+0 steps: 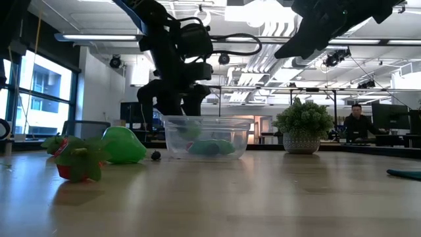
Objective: Pick and placing Produce into tupperware
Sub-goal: Put the cabbage into the transparent bin, then put the red cherry into the transparent bin
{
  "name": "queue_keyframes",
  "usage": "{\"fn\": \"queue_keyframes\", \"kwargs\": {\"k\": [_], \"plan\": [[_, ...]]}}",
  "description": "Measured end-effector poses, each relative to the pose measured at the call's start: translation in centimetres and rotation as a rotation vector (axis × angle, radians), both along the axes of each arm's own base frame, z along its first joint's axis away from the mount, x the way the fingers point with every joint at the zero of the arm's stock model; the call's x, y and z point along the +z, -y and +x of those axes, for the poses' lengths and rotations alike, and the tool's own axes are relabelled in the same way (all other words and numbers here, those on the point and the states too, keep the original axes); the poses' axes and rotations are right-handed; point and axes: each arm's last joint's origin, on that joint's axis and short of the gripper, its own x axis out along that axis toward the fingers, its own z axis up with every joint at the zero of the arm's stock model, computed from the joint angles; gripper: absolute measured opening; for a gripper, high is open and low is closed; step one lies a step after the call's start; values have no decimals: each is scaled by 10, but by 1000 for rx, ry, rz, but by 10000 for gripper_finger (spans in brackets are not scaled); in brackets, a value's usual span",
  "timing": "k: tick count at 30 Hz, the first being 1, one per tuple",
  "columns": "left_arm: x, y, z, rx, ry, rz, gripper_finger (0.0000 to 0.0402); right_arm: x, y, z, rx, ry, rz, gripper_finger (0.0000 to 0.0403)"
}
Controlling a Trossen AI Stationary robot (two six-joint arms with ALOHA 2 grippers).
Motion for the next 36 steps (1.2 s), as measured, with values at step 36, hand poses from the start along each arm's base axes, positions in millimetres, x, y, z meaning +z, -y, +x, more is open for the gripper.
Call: {"fn": "queue_keyframes", "kwargs": {"k": [36], "plan": [[129,-11,-70,262,-121,94,235,-1,0,0,0,-7,1,2]]}}
